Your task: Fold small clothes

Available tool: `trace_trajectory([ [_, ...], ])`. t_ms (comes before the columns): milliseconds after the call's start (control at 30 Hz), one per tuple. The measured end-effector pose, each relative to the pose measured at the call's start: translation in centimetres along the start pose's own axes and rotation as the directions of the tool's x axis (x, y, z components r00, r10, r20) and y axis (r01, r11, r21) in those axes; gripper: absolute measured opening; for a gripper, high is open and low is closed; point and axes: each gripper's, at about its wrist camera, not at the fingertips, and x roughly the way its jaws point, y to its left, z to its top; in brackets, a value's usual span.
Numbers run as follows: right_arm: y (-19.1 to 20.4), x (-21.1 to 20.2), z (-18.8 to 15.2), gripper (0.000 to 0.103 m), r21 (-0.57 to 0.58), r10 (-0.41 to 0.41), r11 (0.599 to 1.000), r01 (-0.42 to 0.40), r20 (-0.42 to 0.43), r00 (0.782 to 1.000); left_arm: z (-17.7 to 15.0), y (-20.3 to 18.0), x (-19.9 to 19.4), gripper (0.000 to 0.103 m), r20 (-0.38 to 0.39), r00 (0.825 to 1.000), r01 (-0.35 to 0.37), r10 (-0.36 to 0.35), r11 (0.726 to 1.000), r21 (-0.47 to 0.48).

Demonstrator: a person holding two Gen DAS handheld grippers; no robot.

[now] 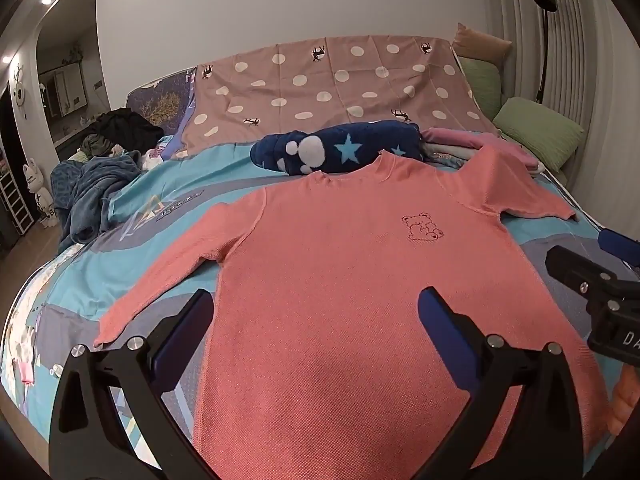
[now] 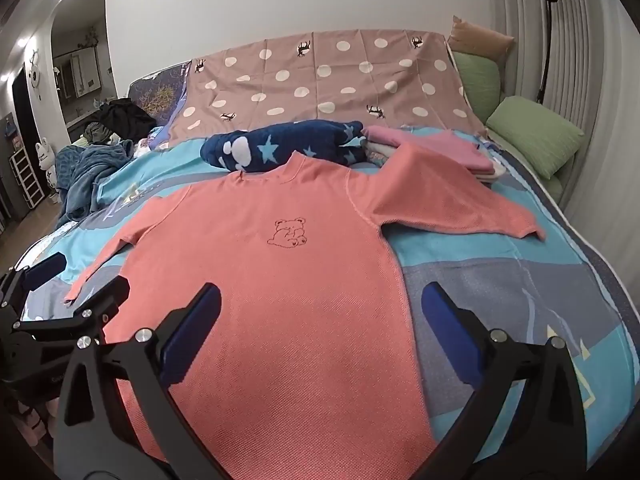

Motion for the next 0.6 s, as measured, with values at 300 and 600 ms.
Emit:
trace_trajectory([
  [300, 0.13, -0.50, 0.37, 0.101, -0.004, -0.019, 1.000, 0.019, 0.020, 1.000, -0.46, 0.44, 0.69, 0.102, -0.021, 1.000, -0.002, 0.002, 1.000, -0.018],
  [600, 0.24, -0.65, 0.23, 0.101, -0.010, -0.021, 1.000, 0.021, 0.027, 0.999, -0.72, 0.45, 0.76, 0.102, -0.013, 1.000, -0.006, 0.006, 1.000, -0.013],
])
